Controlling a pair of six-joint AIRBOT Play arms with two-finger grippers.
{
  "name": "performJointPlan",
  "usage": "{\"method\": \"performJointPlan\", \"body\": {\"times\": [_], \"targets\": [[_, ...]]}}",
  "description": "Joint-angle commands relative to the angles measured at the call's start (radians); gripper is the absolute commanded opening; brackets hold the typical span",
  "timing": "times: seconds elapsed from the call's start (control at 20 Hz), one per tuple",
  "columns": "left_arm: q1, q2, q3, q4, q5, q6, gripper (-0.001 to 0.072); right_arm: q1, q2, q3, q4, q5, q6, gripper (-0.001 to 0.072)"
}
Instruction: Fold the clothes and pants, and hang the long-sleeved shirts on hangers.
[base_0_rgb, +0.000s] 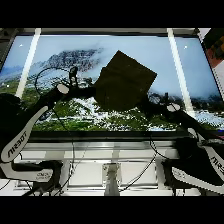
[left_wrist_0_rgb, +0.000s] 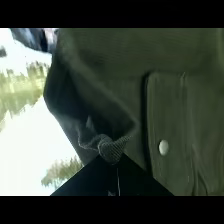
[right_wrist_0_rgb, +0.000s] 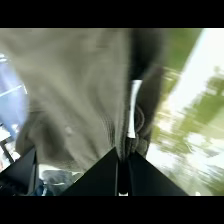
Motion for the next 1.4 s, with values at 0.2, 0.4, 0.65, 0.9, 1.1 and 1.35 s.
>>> {"method": "performJointPlan", "body": {"times": [0.2, 0.4, 0.65, 0.9, 1.1, 1.35], "targets": [[0.004, 0.000, 0.258, -0.003, 0.083, 0.011, 0.0015, -0.031, -0.004, 0.280, -0.120, -0.147, -0.049, 0.0020], [0.013, 0.013, 0.310, 0.040, -0.001, 0.008, 0.0013, -0.031, -0.004, 0.364, -0.288, -0.052, -0.049, 0.0019], [0.018, 0.109, 0.190, 0.470, -0.162, -0.328, 0.0013, 0.017, 0.050, 0.273, -0.359, 0.156, -0.042, 0.0016], [-0.002, 0.420, -0.133, 0.543, -0.164, -0.404, 0.0012, 0.127, 0.308, 0.023, -0.359, 0.180, 0.134, 0.0016], [-0.038, 0.630, -0.299, 0.581, -0.198, -0.509, 0.0012, 0.318, 0.495, -0.124, -0.360, 0.224, 0.380, 0.0016], [-0.082, 0.702, -0.268, 0.602, -0.208, -0.518, 0.0011, 0.458, 0.576, -0.167, -0.472, 0.162, 0.669, 0.0017]]}}
